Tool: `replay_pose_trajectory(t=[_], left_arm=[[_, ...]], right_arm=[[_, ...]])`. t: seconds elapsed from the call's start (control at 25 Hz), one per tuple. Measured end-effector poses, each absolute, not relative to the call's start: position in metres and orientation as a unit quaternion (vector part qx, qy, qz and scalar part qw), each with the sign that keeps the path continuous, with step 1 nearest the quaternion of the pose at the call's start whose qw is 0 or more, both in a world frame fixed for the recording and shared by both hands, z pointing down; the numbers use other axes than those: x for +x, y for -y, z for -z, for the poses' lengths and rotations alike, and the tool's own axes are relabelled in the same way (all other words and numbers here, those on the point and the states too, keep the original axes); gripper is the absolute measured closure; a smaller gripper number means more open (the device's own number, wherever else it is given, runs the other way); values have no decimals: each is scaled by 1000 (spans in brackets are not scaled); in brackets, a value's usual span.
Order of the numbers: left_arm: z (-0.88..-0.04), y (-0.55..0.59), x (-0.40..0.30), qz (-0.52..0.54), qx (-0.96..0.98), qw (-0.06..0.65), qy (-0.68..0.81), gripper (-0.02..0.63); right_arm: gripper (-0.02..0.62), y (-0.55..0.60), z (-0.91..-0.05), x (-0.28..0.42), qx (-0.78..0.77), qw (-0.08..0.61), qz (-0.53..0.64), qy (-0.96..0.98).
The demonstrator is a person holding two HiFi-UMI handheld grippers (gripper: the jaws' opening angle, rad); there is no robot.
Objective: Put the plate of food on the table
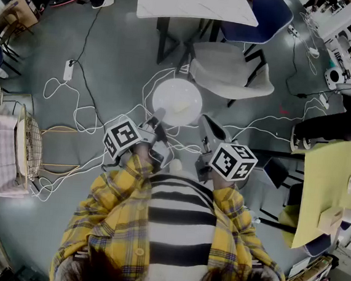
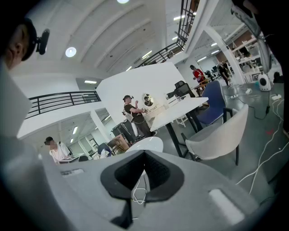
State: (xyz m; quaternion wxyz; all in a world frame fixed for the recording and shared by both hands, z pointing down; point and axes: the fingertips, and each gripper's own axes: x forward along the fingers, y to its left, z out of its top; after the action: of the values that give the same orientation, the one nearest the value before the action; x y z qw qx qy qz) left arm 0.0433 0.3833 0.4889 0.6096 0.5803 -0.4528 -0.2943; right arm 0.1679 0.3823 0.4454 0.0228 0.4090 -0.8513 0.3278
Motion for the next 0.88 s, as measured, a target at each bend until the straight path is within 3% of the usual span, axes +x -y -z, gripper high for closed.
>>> replay_pose_trajectory(t=[0.88], left_arm=[[-498,-339,72,331,554,599,473,595]], right_arm=[[595,-339,-454,191,352,43,-332,874]])
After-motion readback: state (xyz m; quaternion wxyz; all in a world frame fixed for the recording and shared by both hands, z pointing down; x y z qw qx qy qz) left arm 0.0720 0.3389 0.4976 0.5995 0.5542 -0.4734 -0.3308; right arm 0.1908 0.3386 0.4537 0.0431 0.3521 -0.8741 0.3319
